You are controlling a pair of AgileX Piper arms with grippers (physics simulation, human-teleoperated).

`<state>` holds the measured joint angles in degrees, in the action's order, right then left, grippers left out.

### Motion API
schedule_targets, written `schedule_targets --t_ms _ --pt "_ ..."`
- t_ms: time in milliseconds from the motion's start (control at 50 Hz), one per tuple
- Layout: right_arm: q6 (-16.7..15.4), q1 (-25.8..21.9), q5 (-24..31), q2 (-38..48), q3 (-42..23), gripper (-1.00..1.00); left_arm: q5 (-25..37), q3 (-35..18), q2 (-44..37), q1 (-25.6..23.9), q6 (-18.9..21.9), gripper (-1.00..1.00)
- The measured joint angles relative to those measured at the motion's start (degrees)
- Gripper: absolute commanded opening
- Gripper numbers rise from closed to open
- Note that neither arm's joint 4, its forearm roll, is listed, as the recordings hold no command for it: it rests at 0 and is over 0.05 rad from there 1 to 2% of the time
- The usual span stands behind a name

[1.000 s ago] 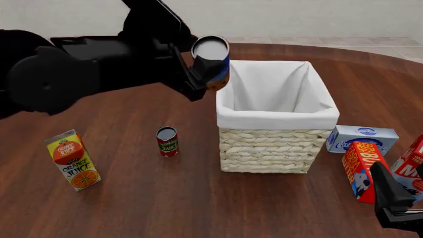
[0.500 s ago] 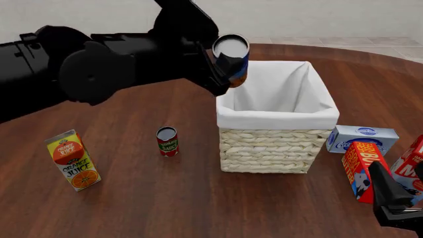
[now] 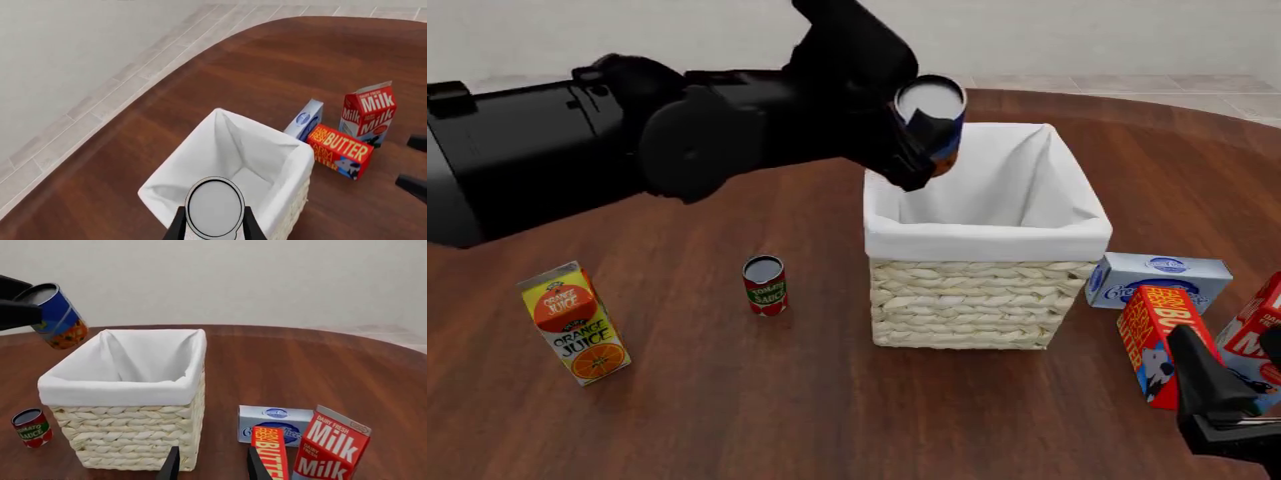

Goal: Pick up the alphabet soup and the tomato sauce, and put them in the basket.

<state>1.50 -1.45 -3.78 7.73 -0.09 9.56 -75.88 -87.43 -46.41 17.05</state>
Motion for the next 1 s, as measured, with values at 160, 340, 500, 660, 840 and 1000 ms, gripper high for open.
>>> schedule_targets --t_ms 160,340,500,660,840,1000 --pt "-0.1 -0.2 -0.3 0.6 0.0 1.0 -0.1 -1.8 -2.1 -0.3 -0.1 -1.0" --pt "-0.2 -0.6 -0.8 1.4 0.0 1.0 -0.4 -3.5 -4.6 -0.5 -0.2 -1.0" --pt "-0.1 -0.9 -1.2 2.2 0.0 1.0 -0.7 -4.8 -7.2 -0.5 -0.4 -1.0" --pt "0.2 -0.9 -1.6 3.0 0.0 1.0 -0.7 -6.4 -10.0 -0.6 -0.4 -1.0" --pt "0.5 -0.6 -2.0 3.7 0.0 1.0 0.0 -8.5 -13.0 -0.8 -0.1 -1.0" --pt "0.8 -0.4 -2.4 4.4 0.0 1.0 0.7 -10.2 -15.1 -0.9 0.2 -1.0"
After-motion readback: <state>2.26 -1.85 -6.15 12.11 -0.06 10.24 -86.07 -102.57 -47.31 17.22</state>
